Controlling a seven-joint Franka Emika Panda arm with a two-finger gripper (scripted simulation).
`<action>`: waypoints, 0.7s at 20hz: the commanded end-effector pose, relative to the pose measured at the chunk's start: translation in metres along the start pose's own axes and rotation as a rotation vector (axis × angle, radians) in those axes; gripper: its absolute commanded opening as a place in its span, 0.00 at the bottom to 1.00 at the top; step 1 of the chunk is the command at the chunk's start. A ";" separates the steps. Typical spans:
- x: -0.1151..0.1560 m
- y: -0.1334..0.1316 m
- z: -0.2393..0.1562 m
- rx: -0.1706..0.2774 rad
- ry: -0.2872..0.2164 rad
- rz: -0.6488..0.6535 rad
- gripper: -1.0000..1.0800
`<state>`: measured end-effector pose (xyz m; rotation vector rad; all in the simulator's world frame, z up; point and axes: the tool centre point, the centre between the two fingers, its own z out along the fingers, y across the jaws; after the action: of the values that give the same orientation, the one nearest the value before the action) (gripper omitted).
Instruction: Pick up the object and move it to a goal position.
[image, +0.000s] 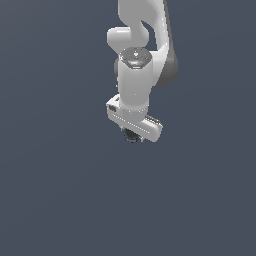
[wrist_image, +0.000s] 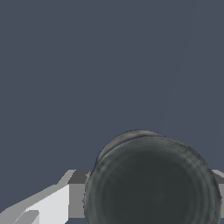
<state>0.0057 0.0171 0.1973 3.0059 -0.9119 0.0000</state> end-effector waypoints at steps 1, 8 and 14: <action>-0.004 -0.009 -0.030 -0.001 0.001 0.001 0.00; -0.012 -0.033 -0.105 -0.001 0.001 0.001 0.00; -0.017 -0.053 -0.166 -0.001 0.001 0.001 0.00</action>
<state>0.0196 0.0664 0.3476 3.0049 -0.9124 0.0010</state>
